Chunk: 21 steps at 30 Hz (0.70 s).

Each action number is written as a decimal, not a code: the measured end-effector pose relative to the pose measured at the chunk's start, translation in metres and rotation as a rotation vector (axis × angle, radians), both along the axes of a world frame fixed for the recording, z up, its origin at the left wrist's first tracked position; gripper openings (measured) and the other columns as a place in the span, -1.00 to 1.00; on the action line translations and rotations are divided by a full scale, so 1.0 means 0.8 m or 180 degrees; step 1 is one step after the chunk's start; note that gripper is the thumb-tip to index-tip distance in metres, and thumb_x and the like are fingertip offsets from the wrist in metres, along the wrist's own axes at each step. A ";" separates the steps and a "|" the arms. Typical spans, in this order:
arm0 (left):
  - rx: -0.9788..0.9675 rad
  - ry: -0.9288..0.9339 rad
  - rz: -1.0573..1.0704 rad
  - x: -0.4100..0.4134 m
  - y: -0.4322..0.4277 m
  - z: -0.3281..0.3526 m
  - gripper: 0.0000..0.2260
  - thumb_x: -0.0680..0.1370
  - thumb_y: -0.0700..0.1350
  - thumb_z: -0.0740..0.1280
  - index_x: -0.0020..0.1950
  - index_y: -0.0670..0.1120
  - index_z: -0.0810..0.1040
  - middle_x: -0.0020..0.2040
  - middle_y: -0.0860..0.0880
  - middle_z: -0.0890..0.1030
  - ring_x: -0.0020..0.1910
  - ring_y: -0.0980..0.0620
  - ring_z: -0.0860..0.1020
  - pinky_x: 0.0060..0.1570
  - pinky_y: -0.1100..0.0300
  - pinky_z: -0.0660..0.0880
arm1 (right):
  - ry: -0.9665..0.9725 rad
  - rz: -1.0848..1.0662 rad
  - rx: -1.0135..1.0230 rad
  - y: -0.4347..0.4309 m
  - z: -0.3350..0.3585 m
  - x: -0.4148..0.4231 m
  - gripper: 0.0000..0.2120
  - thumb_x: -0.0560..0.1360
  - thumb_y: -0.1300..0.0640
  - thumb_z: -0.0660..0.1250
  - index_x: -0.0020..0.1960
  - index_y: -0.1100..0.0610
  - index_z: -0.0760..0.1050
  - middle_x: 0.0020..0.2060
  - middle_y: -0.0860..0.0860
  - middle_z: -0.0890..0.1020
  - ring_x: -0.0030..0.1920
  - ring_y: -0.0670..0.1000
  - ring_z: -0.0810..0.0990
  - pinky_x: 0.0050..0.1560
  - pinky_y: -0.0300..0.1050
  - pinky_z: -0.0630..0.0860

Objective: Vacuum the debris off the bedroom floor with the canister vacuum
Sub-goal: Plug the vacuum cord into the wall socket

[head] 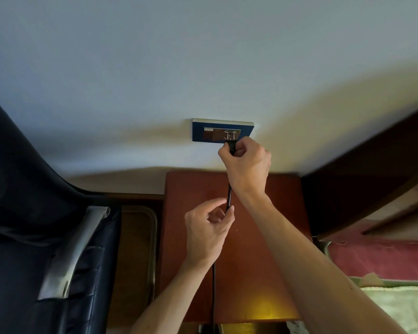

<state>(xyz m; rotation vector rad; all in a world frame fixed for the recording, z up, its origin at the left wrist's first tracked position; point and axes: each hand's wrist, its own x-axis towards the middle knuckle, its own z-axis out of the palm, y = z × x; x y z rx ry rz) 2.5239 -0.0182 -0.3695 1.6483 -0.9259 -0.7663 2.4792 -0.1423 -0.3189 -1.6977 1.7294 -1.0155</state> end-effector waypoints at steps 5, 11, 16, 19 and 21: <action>0.0040 0.0239 -0.0064 0.002 0.002 0.008 -0.87 0.43 -0.17 0.51 -0.04 -0.05 0.69 -0.45 0.01 0.60 -0.53 0.03 0.58 -0.52 -0.03 0.57 | -0.0040 0.0070 -0.0002 0.001 0.001 0.006 -0.75 0.43 0.09 0.40 -0.31 0.23 0.48 -0.53 0.08 0.53 -0.43 0.20 0.47 -0.35 0.00 0.46; 0.0191 0.0514 -0.0471 0.013 -0.002 0.016 -0.91 0.46 -0.20 0.48 -0.14 -0.04 0.62 -0.43 -0.01 0.57 -0.52 -0.05 0.57 -0.53 0.03 0.57 | -0.0256 -0.0068 0.0057 0.003 -0.003 0.008 -0.76 0.42 0.12 0.40 -0.33 0.23 0.46 -0.57 0.00 0.45 -0.49 -0.03 0.28 -0.42 -0.18 0.31; 0.0324 0.0534 -0.0738 0.022 -0.005 0.015 -0.93 0.49 -0.20 0.45 -0.11 -0.16 0.58 -0.40 -0.04 0.56 -0.45 -0.05 0.59 -0.50 0.02 0.59 | -0.0301 -0.0174 0.0073 0.006 -0.003 0.012 -0.75 0.42 0.13 0.41 -0.33 0.21 0.45 -0.56 -0.07 0.42 -0.52 -0.06 0.27 -0.47 -0.33 0.25; 0.0375 0.0579 -0.0807 0.025 -0.006 0.019 -0.92 0.50 -0.20 0.44 -0.11 -0.17 0.57 -0.41 0.01 0.55 -0.44 -0.07 0.58 -0.49 0.01 0.60 | -0.0334 -0.0231 0.0059 0.006 -0.002 0.011 -0.74 0.43 0.11 0.41 -0.34 0.21 0.43 -0.55 -0.05 0.43 -0.51 -0.06 0.27 -0.46 -0.30 0.23; 0.0391 0.0590 -0.0838 0.028 -0.007 0.022 -0.93 0.50 -0.21 0.43 -0.13 -0.16 0.56 -0.42 0.01 0.54 -0.44 -0.11 0.58 -0.49 0.01 0.60 | -0.0334 -0.0221 0.0041 0.005 0.000 0.010 -0.73 0.43 0.12 0.41 -0.34 0.20 0.42 -0.55 -0.05 0.42 -0.51 -0.06 0.26 -0.45 -0.29 0.24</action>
